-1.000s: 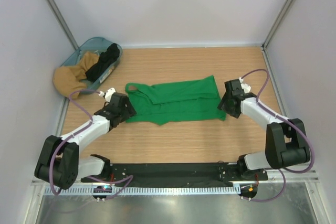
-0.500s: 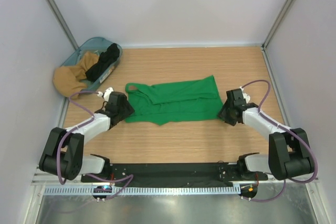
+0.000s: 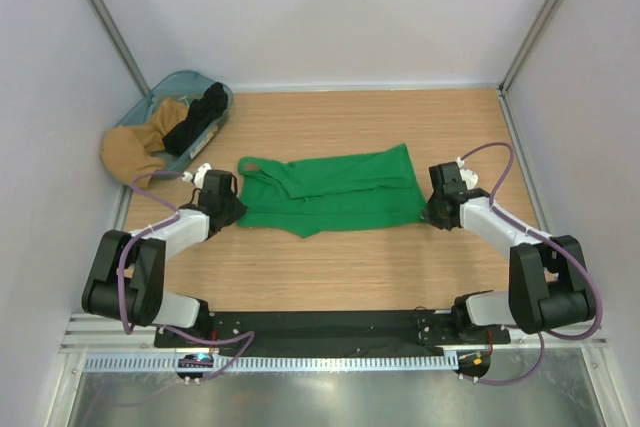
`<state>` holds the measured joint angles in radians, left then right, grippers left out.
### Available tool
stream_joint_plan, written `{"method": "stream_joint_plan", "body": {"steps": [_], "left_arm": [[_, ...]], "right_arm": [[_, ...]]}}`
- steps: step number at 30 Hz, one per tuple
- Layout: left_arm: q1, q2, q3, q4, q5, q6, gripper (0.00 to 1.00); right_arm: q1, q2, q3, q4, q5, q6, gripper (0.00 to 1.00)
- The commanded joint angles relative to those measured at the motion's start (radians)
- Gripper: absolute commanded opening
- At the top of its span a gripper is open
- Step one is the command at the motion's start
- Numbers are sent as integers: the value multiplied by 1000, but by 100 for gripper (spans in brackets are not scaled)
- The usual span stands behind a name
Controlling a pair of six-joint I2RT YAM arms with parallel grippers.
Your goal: Fold and stack the tank tops
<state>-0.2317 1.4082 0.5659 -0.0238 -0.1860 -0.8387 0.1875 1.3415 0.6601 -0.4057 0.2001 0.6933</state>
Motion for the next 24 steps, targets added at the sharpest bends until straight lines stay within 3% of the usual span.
{"method": "stream_joint_plan", "body": {"steps": [1, 6, 11, 14, 15, 17, 21, 24], "left_arm": [[51, -14, 37, -19, -7, 38, 0], [84, -12, 95, -68, 5, 78, 2], [84, 2, 100, -70, 48, 79, 12], [83, -23, 81, -65, 56, 78, 27], [83, -44, 68, -65, 59, 78, 40], [83, -70, 54, -68, 65, 76, 52], [77, -164, 20, -105, 53, 72, 65], [31, -265, 26, -169, -15, 69, 67]], "right_arm": [[-2, -34, 62, -53, 117, -38, 1], [-3, -45, 55, -58, 104, -51, 2], [9, -62, -8, 8, -53, -58, 7], [36, -84, -42, 16, -86, -51, 9], [43, -91, -47, 12, -85, -49, 10], [49, -96, -48, 4, -70, -49, 12], [50, -96, -33, -13, -50, -58, 16], [49, -94, -24, -16, -48, -63, 16]]}}
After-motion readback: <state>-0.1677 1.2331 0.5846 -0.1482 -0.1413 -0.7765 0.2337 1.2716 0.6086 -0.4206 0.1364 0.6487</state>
